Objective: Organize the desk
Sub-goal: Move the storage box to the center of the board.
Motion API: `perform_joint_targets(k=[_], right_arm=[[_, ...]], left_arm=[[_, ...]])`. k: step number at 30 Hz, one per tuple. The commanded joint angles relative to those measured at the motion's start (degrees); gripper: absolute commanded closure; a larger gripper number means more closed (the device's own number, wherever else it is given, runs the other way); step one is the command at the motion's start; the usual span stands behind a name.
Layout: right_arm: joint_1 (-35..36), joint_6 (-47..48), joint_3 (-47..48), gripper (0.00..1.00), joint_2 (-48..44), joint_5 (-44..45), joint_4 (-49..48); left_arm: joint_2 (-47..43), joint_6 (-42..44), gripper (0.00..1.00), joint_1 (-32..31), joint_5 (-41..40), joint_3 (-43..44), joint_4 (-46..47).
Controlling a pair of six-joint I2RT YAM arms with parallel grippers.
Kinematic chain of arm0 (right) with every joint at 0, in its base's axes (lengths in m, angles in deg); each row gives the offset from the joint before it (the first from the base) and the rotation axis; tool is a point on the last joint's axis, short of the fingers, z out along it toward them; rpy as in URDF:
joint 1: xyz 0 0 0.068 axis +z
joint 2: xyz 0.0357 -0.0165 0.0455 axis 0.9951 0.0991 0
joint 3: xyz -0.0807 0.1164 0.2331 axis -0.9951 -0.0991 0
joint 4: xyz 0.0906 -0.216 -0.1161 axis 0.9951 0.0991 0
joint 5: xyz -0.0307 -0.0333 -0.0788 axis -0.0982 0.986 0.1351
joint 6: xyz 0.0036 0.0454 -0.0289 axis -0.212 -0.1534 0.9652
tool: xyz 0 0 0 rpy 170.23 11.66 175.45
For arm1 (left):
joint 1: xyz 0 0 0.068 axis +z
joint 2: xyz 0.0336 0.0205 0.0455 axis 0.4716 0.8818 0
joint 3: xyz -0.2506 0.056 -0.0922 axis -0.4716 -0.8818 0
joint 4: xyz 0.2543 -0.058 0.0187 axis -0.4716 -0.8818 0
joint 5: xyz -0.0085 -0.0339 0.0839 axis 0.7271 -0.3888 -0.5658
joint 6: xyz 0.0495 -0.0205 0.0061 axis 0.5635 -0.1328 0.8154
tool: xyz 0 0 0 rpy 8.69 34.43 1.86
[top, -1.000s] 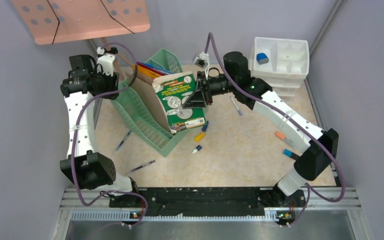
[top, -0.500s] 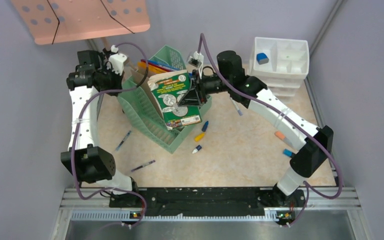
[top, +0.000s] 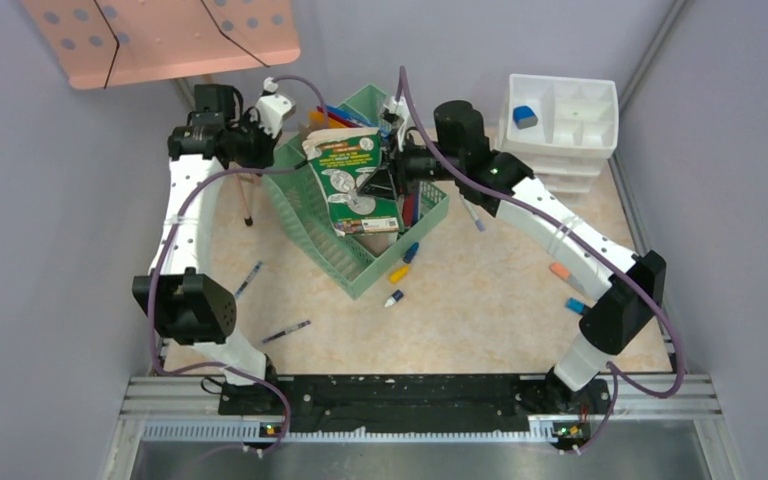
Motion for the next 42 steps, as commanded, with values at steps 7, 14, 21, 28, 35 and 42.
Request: perform_joint_targets(k=[7, 14, 21, 28, 35, 42], right_arm=[[1.6, 1.2, 1.3, 1.00, 3.9, 12.0, -9.9], [3.7, 1.9, 3.4, 1.00, 7.2, 19.4, -9.0], [5.4, 1.0, 2.5, 1.00, 7.7, 22.6, -8.2], [5.4, -2.6, 0.4, 1.00, 4.3, 23.7, -7.4], [5.4, -3.5, 1.7, 1.00, 2.5, 22.1, -6.8], [7.6, -0.9, 2.1, 1.00, 4.5, 23.9, -7.3]], left_arm=[[6.7, -9.3, 0.98, -4.9, 1.9, 6.5, 8.8], [5.4, -11.8, 0.58, -4.9, -2.9, 6.2, 10.7], [3.3, -12.7, 0.38, -3.5, -6.2, 6.6, 9.3], [-0.3, -12.7, 0.31, -0.2, -6.6, 6.3, 8.3], [-4.1, -14.9, 0.20, 1.1, -7.4, 6.7, 9.0], [-6.8, -20.6, 0.17, 2.0, -12.4, 8.9, 11.0]])
